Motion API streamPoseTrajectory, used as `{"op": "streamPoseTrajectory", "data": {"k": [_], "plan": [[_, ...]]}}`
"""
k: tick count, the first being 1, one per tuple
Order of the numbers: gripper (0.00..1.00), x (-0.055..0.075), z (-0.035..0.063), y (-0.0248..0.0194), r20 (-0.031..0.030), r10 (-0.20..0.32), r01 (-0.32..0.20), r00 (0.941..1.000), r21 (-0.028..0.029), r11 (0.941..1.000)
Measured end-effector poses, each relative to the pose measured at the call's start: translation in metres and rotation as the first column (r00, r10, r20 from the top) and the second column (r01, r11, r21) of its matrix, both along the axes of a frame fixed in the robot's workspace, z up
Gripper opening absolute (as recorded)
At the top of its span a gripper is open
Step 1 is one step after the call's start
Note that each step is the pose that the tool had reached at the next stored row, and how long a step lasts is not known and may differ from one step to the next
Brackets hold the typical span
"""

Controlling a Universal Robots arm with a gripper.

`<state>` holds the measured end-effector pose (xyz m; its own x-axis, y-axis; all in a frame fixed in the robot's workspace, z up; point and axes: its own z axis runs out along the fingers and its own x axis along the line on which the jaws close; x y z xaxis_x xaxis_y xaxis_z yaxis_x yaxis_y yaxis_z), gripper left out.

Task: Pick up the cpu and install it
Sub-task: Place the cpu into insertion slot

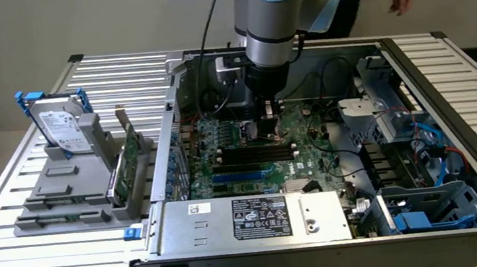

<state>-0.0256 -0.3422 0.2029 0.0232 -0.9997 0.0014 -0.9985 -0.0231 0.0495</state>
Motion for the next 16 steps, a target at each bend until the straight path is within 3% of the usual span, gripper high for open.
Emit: {"op": "streamPoseTrajectory", "data": {"k": [4, 16], "plan": [[0.55, 0.0, -0.0005, 0.0, -0.0057, -0.002, 0.002, 1.0, -0.0003, 1.0], [0.55, 0.0024, -0.0023, 0.0036, -0.0081, -0.012, 0.012, 0.9999, 0.0, 0.9999]]}}
